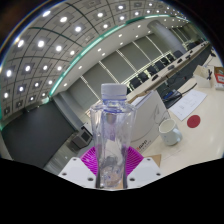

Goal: Pour water

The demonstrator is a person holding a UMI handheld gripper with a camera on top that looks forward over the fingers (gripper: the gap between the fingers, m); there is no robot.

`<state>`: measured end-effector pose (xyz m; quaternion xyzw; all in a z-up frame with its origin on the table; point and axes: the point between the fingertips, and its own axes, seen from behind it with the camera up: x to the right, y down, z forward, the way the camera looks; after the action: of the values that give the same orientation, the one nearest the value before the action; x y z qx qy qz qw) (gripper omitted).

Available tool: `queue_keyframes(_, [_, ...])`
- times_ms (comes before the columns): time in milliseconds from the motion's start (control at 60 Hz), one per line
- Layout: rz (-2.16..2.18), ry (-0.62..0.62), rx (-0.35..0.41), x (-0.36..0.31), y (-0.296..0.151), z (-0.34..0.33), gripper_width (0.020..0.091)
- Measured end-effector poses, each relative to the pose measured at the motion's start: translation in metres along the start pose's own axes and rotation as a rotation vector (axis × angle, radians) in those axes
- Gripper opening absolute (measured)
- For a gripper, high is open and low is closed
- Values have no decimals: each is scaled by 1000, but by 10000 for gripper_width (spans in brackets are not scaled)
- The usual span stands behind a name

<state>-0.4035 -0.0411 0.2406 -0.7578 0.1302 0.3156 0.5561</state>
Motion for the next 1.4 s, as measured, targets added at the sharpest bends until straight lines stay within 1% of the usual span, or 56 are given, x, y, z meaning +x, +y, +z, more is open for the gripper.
queue_keyframes(50, [117,-37,10,5,-19,19,299])
queue_keyframes(133, [337,-88,-10,7,-37,47,299])
queue_keyframes(183, [455,-115,-21,2,-43,59,299])
queue_keyframes(317, [808,-196,-55,19,-56,104,299])
queue_keyframes(350, [898,-212,-66,21,-64,101,299])
queue_keyframes(467, [1126,-259,-92,41,-61,134,301])
queue_keyframes(617, [1381,-311,-135,49,-61,145,302])
queue_keyframes(717, [1462,-309,-146,60,-56,148,301])
queue_keyframes(850, [1480,-304,-183,65,-50,150,300])
queue_keyframes(1017, [1296,-291,-215,57,-57,141,300])
queue_keyframes(1083, [1136,-284,-205,52,-71,135,300])
queue_keyframes(1167, [890,-273,-166,51,-99,127,301])
queue_keyframes(1317, [415,-218,-32,64,-175,110,301])
queue_keyframes(1400, [186,-164,48,85,-220,99,303])
